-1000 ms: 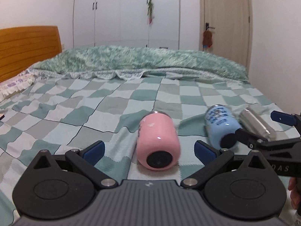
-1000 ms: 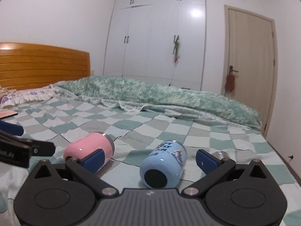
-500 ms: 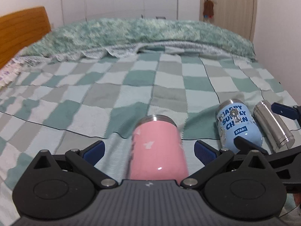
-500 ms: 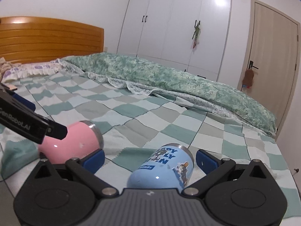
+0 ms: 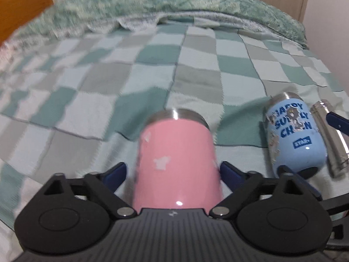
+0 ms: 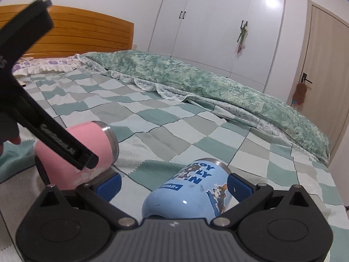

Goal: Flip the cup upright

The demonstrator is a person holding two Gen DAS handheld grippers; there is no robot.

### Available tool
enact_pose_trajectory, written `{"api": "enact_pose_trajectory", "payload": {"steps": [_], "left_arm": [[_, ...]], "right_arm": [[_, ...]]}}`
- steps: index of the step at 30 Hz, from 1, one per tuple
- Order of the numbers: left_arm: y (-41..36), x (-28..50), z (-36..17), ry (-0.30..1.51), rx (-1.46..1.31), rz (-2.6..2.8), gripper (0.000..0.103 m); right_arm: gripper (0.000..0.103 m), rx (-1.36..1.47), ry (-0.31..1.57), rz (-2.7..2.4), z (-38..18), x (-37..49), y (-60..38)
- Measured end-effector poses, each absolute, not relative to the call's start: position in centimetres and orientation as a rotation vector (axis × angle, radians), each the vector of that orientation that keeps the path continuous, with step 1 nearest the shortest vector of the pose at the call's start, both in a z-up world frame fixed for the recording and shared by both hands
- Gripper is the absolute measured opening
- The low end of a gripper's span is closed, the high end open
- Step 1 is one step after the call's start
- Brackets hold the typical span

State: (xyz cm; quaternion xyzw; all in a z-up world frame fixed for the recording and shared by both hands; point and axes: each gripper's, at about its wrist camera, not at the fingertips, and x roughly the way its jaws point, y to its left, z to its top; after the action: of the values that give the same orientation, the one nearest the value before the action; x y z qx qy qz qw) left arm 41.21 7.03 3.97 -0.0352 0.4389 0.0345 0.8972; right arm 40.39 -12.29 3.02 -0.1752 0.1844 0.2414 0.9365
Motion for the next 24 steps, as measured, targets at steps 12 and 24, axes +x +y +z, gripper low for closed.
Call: {"api": "enact_pose_trajectory", "payload": {"steps": [12,24], "left_arm": [[6.3,40.1,4.1,0.881,-0.034,0.065,0.084],[5.6,36.4,5.7,0.848,-0.02,0.025,0.084]], "right_arm": [[0.103,-0.393,0.352,0.556,3.5,39.1,-12.0],[0.103,-0.4,0.337,0.57,5.1,36.3,-12.6]]}}
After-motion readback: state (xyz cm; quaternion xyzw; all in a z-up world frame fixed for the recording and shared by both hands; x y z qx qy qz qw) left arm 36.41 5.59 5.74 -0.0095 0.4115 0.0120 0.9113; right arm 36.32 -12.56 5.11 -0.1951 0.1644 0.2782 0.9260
